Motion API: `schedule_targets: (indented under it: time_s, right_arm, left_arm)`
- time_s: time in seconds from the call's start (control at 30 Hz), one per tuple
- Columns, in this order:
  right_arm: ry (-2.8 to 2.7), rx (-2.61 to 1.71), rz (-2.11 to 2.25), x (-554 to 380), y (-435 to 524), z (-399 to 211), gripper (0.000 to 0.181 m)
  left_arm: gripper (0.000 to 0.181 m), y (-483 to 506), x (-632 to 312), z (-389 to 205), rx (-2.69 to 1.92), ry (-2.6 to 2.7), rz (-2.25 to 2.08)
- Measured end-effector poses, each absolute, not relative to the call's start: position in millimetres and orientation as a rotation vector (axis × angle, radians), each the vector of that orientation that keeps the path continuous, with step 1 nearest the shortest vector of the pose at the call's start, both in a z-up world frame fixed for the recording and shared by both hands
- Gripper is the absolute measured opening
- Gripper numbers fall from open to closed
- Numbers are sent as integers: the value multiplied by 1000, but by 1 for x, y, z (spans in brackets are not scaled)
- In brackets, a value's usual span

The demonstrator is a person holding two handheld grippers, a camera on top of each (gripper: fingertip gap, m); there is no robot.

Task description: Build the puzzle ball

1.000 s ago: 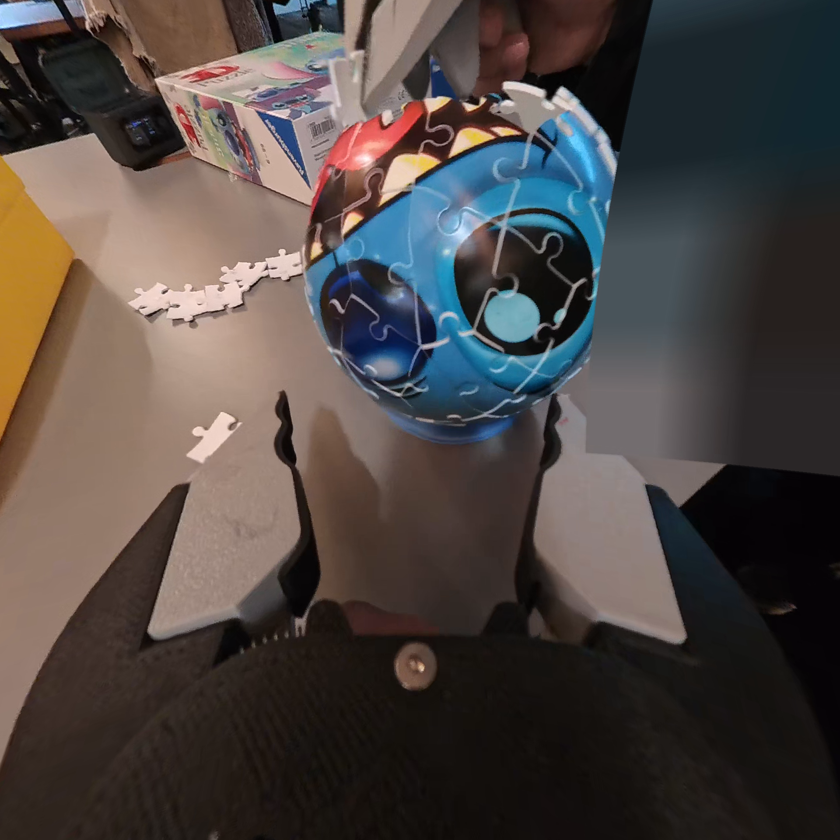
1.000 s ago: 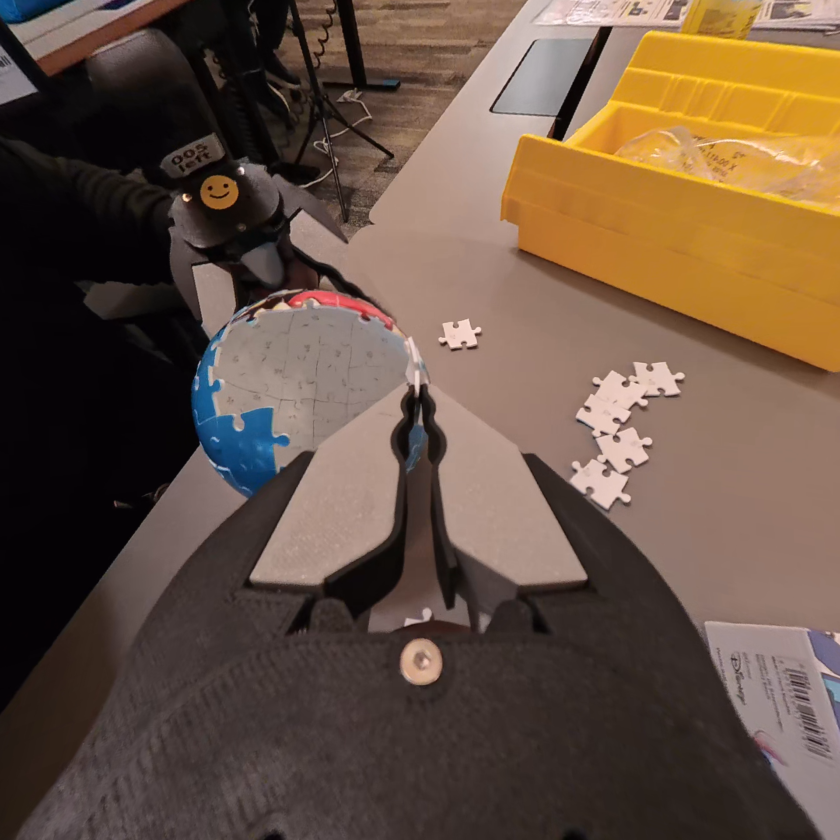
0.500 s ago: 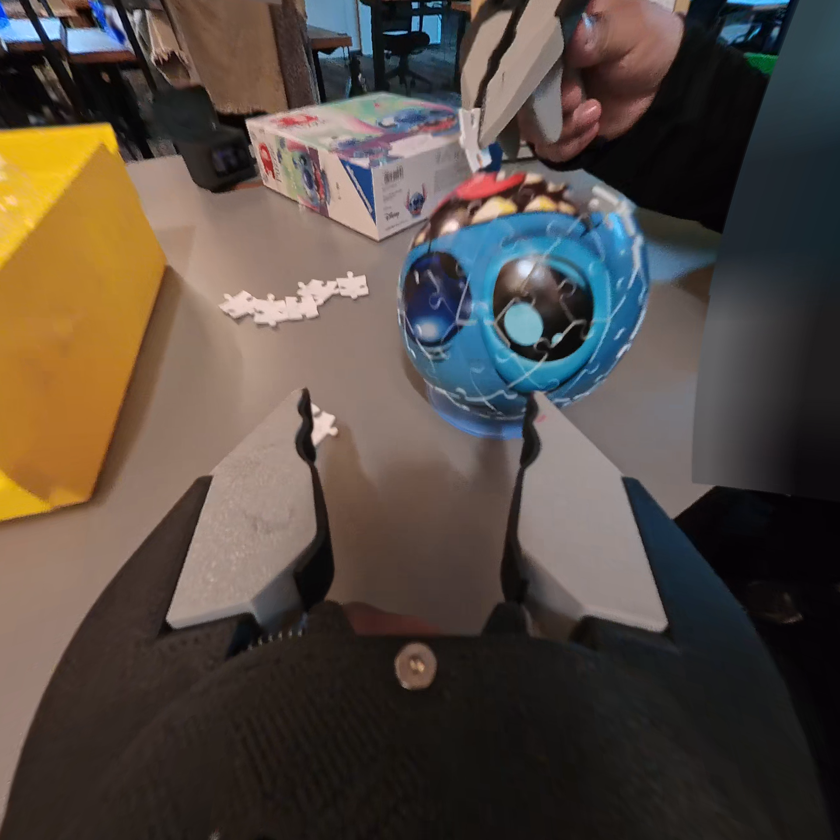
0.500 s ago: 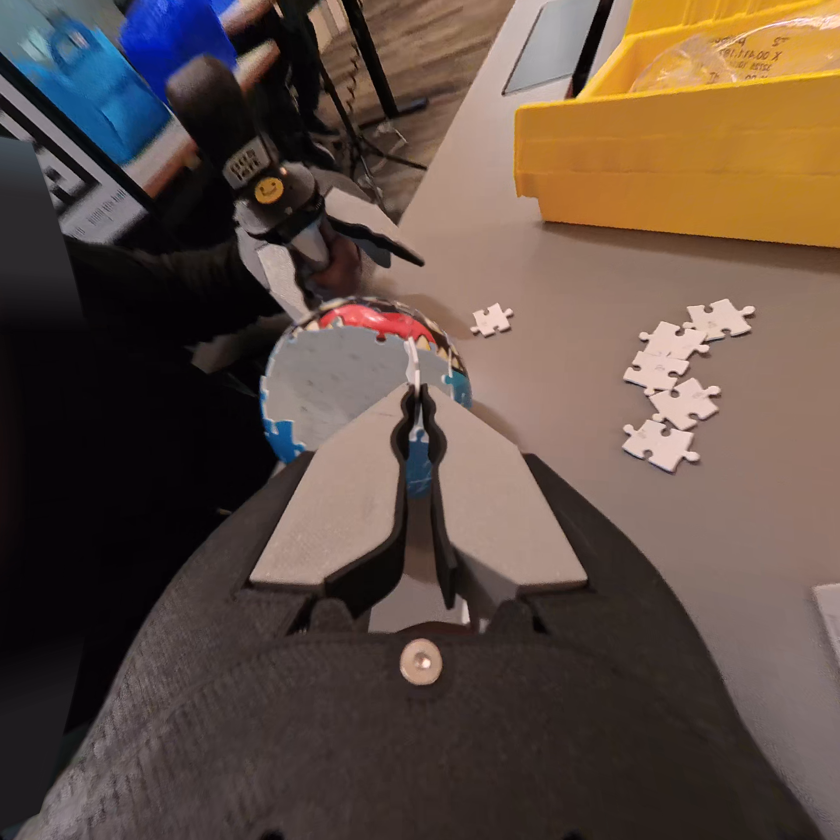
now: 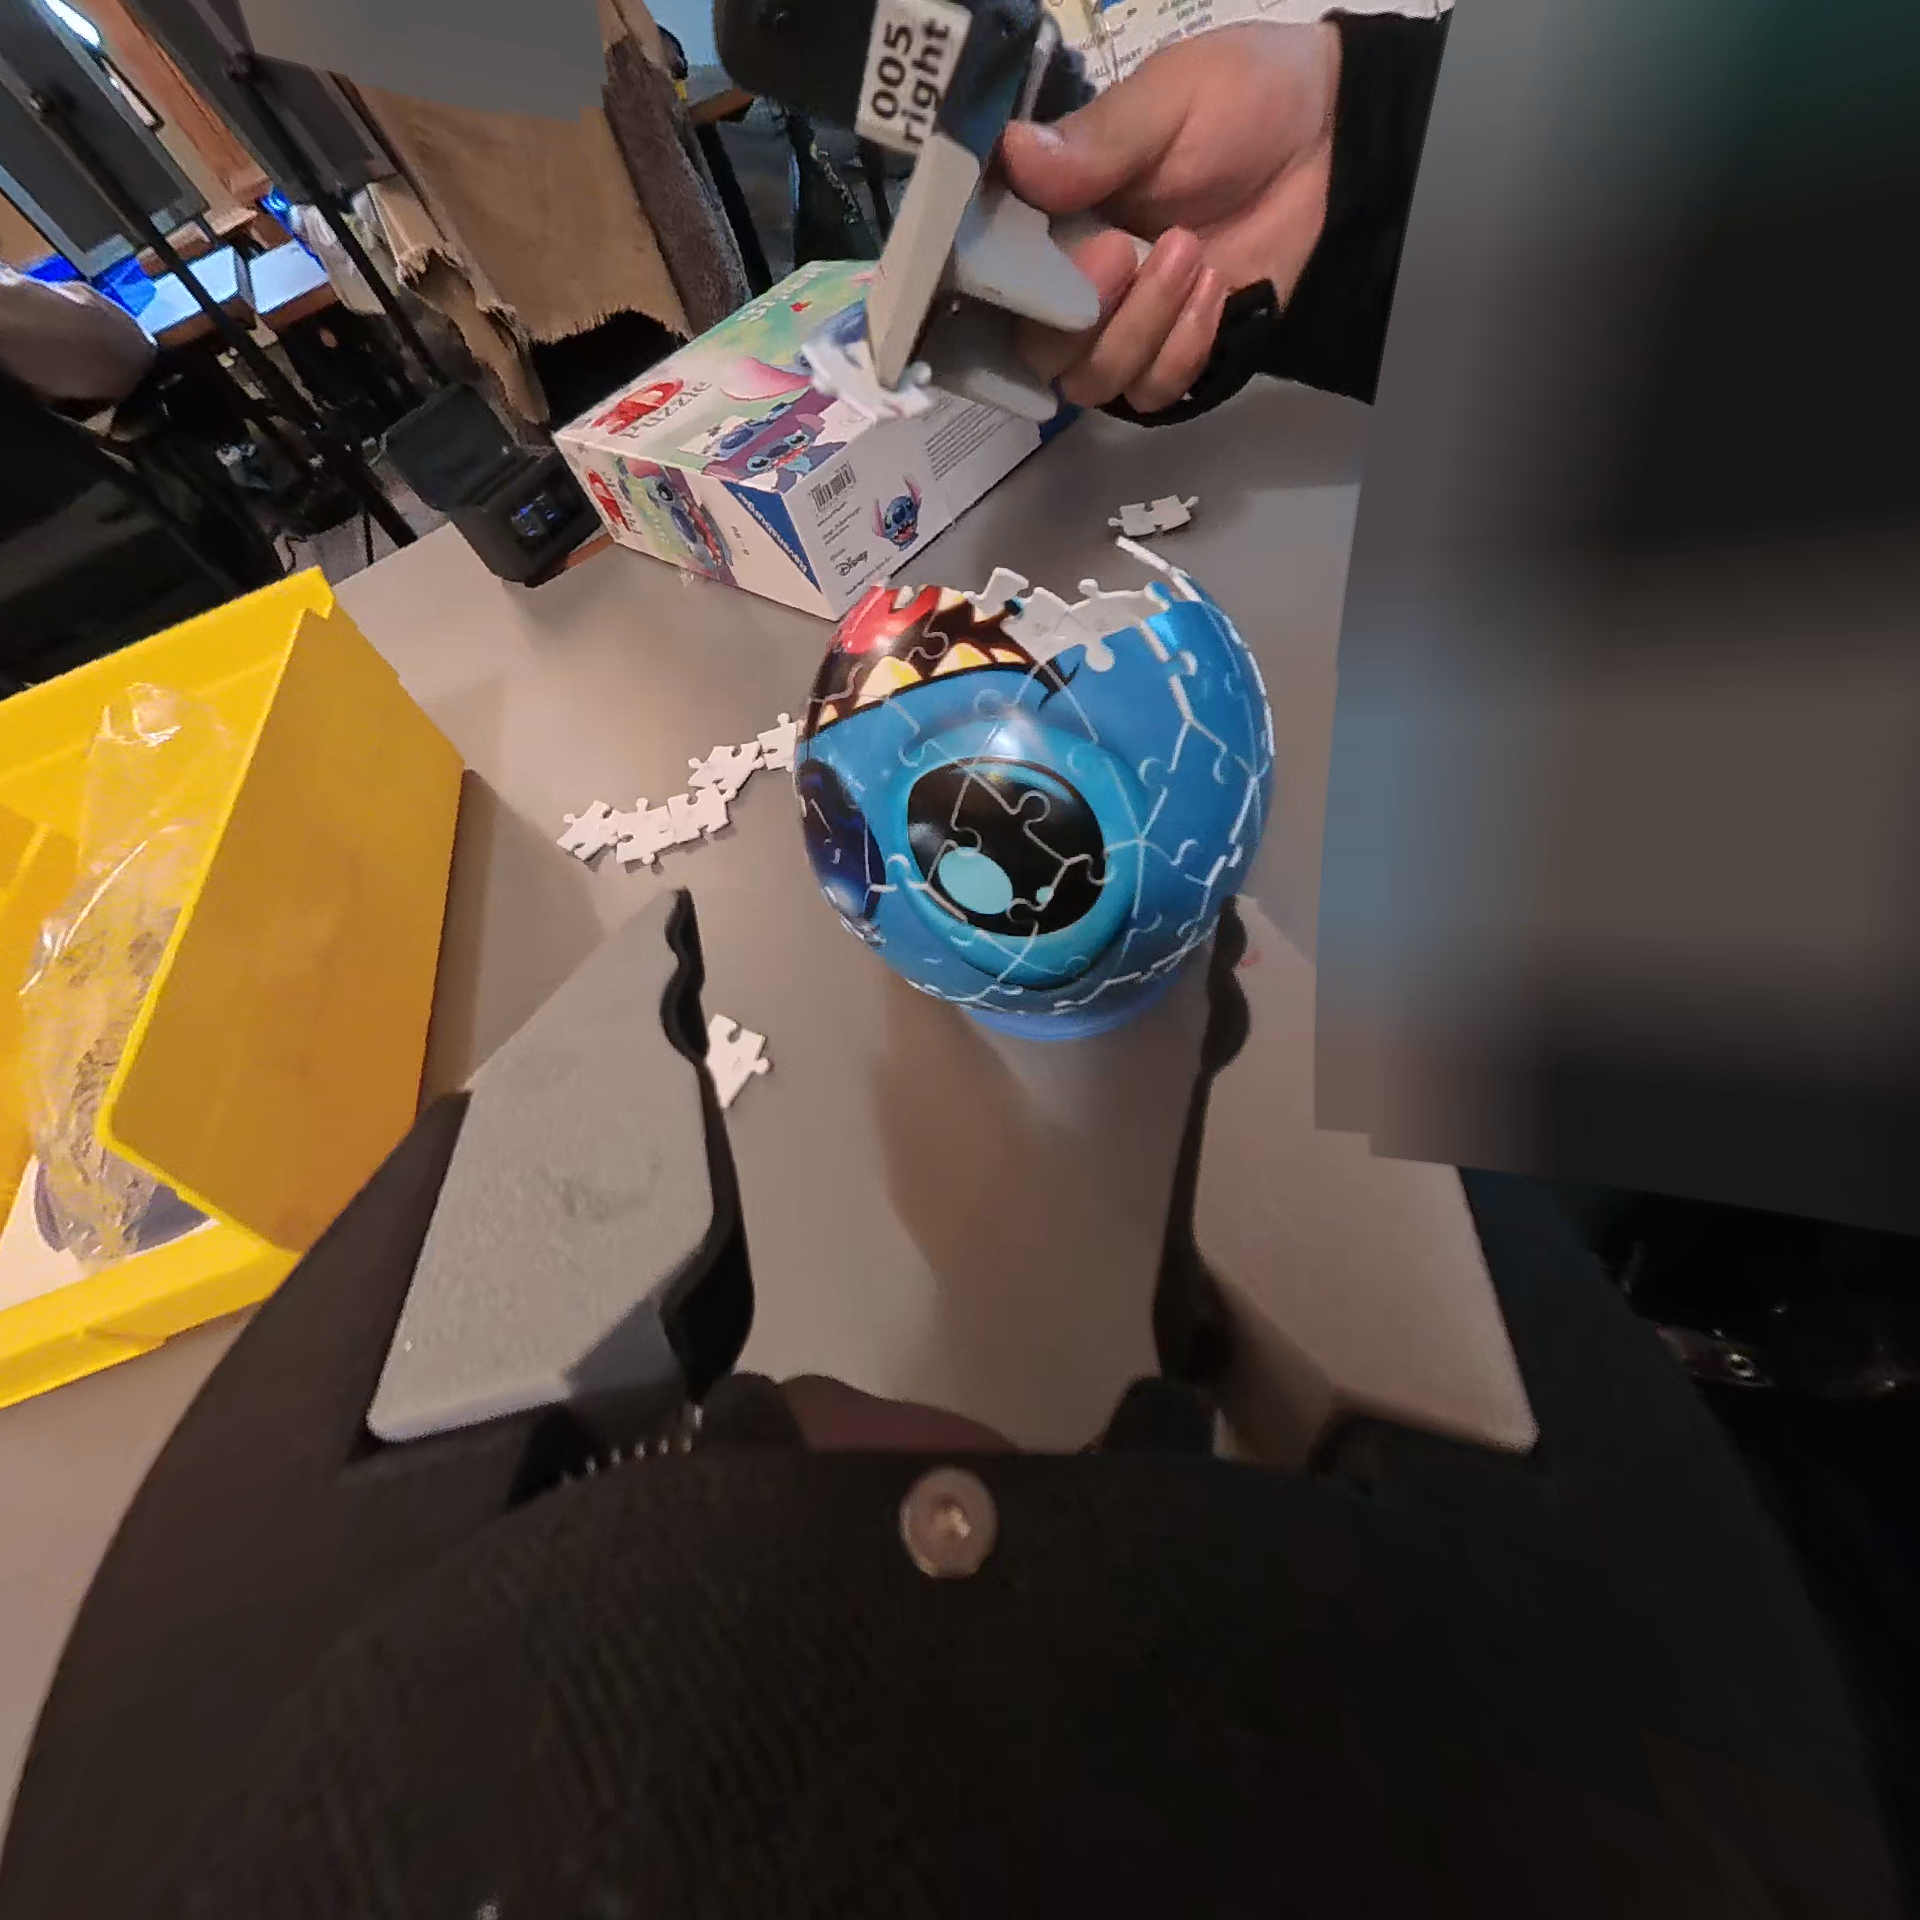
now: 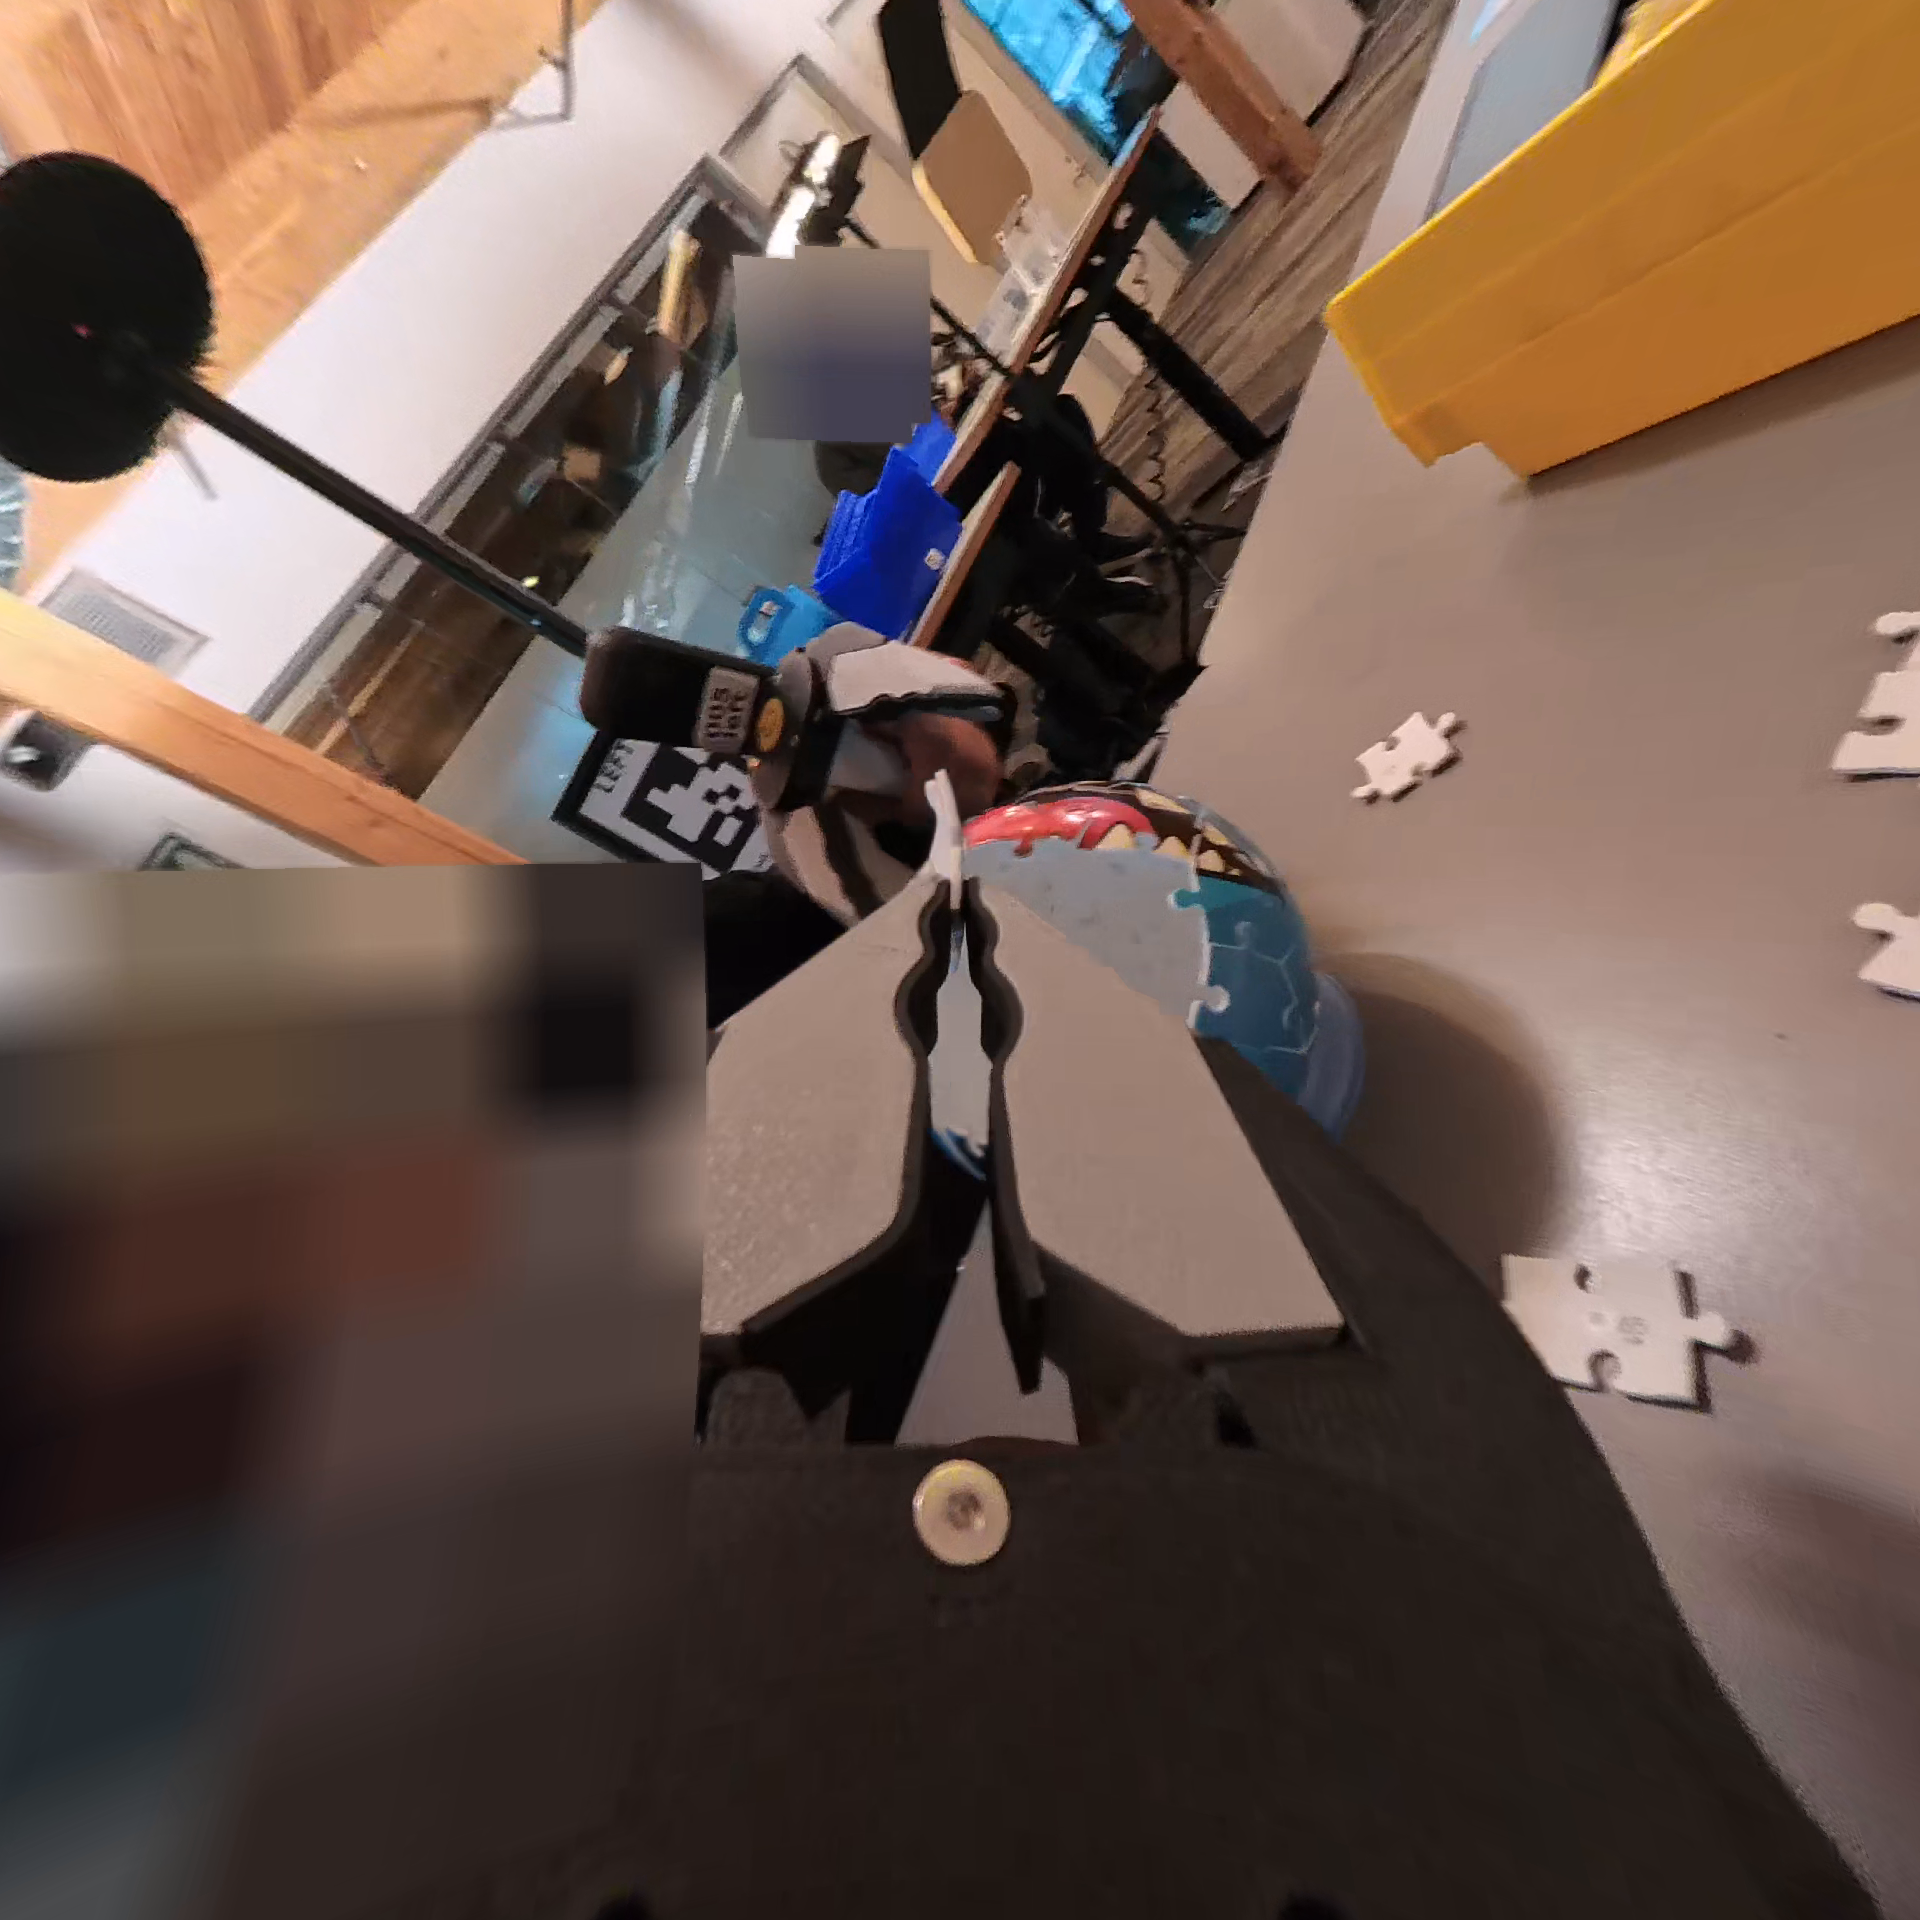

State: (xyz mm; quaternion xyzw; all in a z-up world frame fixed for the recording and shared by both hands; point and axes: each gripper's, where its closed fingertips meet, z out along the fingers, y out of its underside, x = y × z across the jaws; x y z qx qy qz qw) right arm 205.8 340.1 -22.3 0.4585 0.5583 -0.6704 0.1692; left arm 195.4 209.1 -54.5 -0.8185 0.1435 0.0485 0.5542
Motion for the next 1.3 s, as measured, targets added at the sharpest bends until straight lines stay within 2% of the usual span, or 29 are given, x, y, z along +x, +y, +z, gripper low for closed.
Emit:
schedule_targets:
  time_s: [0.03,0.2,0.67,0.9,1.0,1.13,1.3]
  right_arm:
    - [1621,1334,-1906,204,341,-24,0]
    - [1902,1353,-1908,205,332,-15,0]
    - [2588,1407,-1571,208,333,-47,0]
    - [2644,1364,-1505,211,328,-56,0]
    - [2626,1321,-1566,210,327,-52,0]
    - [2569,1193,-1717,218,319,-31,0]
    - [2570,1141,-1763,226,315,-18,0]
  left_arm:
    - [95,208,194,-52,-1934,320,110]
    - [85,207,183,-45,-1931,223,104]
    - [82,222,181,-50,-1946,238,111]
    - [79,223,177,-47,-1935,255,133]
    - [72,227,173,-31,-1925,284,154]
    - [47,250,176,13,-1854,379,180]
    - [34,294,218,26,-1881,546,-35]
